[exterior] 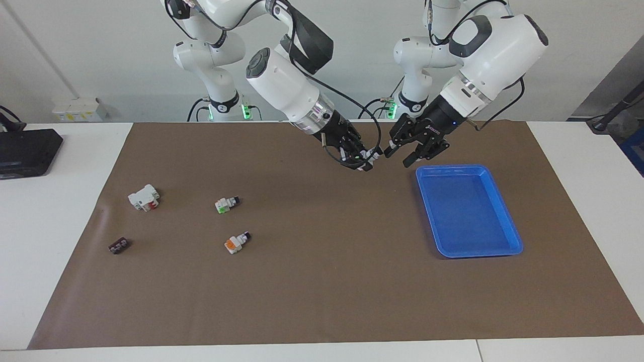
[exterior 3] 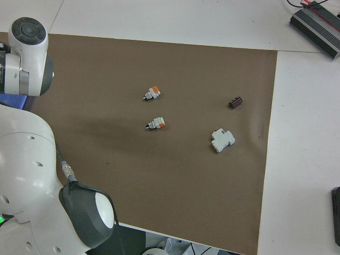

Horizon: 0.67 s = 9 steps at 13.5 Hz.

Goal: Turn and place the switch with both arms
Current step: 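Bring the switch toward the left gripper while the left gripper reaches it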

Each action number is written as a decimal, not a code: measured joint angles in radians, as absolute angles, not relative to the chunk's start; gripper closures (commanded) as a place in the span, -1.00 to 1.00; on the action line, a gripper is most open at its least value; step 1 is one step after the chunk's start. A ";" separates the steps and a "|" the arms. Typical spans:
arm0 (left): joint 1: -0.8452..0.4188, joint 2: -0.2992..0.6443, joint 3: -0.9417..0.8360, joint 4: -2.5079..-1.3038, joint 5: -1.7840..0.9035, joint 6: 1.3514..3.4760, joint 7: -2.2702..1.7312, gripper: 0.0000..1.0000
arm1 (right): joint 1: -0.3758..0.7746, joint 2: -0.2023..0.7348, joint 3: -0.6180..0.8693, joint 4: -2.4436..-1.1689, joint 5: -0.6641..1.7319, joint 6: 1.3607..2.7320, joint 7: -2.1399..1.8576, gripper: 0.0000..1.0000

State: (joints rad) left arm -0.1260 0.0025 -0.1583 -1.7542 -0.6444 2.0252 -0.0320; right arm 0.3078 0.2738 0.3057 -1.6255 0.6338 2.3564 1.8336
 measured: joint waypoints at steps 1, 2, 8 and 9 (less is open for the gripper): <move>-0.125 -0.003 -0.156 -1.760 -0.659 2.013 -0.028 0.01 | 0.308 0.274 0.305 -1.626 0.634 2.356 1.834 1.00; -0.124 -0.010 -0.153 -1.767 -0.666 1.988 -0.027 0.05 | 0.308 0.274 0.305 -1.626 0.634 2.356 1.834 1.00; -0.123 -0.034 -0.145 -1.796 -0.698 1.955 -0.167 0.29 | 0.308 0.275 0.305 -1.627 0.634 2.356 1.834 1.00; -0.125 -0.035 -0.147 -1.797 -0.700 1.956 -0.209 0.29 | 0.308 0.275 0.305 -1.627 0.634 2.356 1.834 1.00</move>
State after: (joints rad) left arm -0.1254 -0.0348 -0.1468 -1.7970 -0.7000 1.9560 -0.2089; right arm 0.3078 0.2752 0.3052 -1.6274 0.6338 2.3565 1.8336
